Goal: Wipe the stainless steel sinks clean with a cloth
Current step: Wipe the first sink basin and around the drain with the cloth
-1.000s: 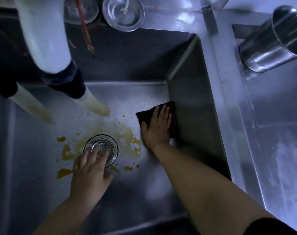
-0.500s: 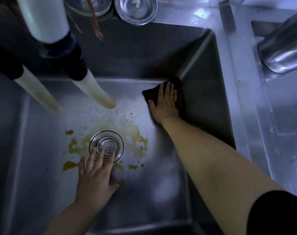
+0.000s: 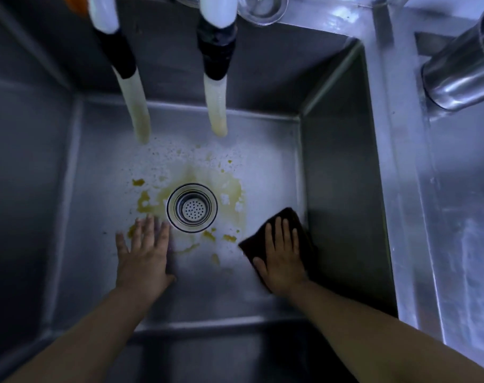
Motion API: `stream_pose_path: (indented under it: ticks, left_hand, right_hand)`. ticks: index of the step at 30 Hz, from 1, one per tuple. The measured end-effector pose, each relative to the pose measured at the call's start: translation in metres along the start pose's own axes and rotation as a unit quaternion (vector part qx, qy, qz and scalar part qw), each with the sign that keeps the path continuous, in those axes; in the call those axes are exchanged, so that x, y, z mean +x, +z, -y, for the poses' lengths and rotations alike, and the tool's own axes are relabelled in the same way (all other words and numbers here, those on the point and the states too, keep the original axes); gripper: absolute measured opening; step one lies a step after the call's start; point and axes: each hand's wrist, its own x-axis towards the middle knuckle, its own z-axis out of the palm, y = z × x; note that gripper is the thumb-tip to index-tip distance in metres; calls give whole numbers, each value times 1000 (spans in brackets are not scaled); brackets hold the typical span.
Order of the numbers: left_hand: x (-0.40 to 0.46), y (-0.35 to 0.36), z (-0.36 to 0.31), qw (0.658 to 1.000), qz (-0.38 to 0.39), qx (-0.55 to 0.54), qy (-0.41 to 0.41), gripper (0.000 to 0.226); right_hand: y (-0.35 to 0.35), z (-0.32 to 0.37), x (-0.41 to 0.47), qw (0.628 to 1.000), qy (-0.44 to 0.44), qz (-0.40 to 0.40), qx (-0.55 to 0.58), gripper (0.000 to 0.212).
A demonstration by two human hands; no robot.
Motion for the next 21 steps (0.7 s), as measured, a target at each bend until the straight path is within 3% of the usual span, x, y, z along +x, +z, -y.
stream_pose_path:
  ticks: [4,8,13,21]
  left_hand:
    - [-3,0,18,999,19,20,-19,123]
    - [-1,5,21,999,27,5,-34,128]
    - [8,10,21,999,30,-2,-29,132]
    - [19,18,24,999,27,6,-30,135]
  right_hand:
    - [14,14,-44,995,-23,88,-43,84]
    - [16,16,-16,992,-20,119,-39,103]
    - [-5,28,69,998,48,27,-6,99]
    - [-45,21,184,998,53,-42,13,92]
